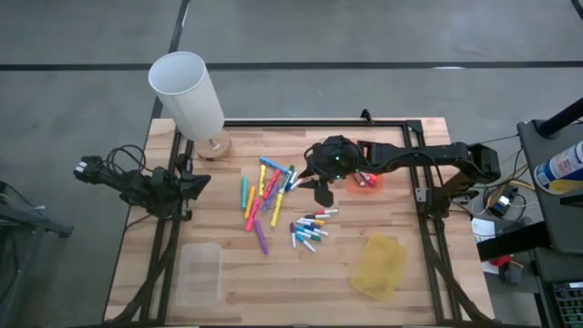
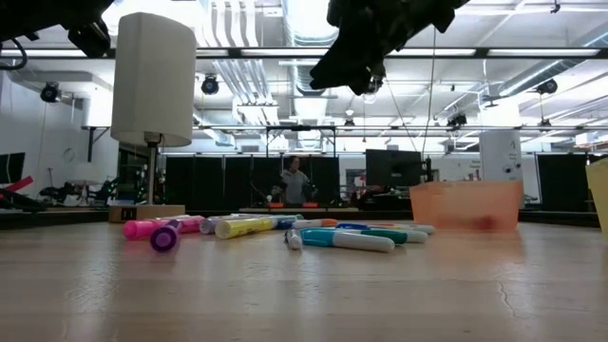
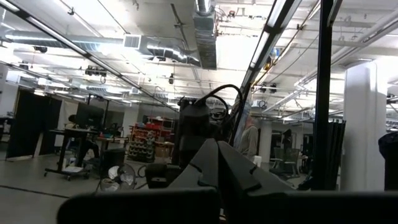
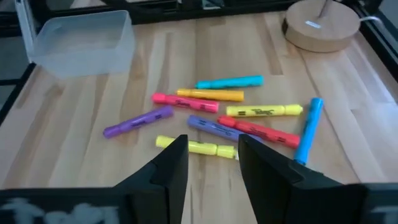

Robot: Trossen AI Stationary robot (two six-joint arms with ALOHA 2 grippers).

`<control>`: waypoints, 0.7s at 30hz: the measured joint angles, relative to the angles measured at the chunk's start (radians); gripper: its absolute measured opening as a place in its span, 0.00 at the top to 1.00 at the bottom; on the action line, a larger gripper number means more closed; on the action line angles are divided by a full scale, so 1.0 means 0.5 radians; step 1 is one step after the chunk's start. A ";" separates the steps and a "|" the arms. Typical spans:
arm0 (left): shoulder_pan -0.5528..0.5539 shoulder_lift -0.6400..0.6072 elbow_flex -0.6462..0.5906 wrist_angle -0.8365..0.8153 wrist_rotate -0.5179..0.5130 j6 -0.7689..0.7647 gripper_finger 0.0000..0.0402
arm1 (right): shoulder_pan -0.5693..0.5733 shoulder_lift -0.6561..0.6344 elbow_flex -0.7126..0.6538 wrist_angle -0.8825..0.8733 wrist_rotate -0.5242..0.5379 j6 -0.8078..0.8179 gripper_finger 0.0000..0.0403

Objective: Pick & Place Markers
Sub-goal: Put the violet marker pen into the transparent bin

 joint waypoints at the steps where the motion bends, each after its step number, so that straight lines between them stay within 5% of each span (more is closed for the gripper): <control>1: 0.000 0.000 0.000 0.000 0.000 0.000 1.00 | 0.003 0.000 0.000 0.016 -0.037 -0.010 0.68; 12: 0.000 0.008 -0.002 -0.003 0.000 0.001 1.00 | 0.044 0.038 -0.001 -0.031 0.105 -0.067 0.66; 21: 0.000 0.010 -0.002 -0.086 0.001 -0.048 1.00 | 0.031 0.040 -0.001 -0.043 0.097 -0.197 0.74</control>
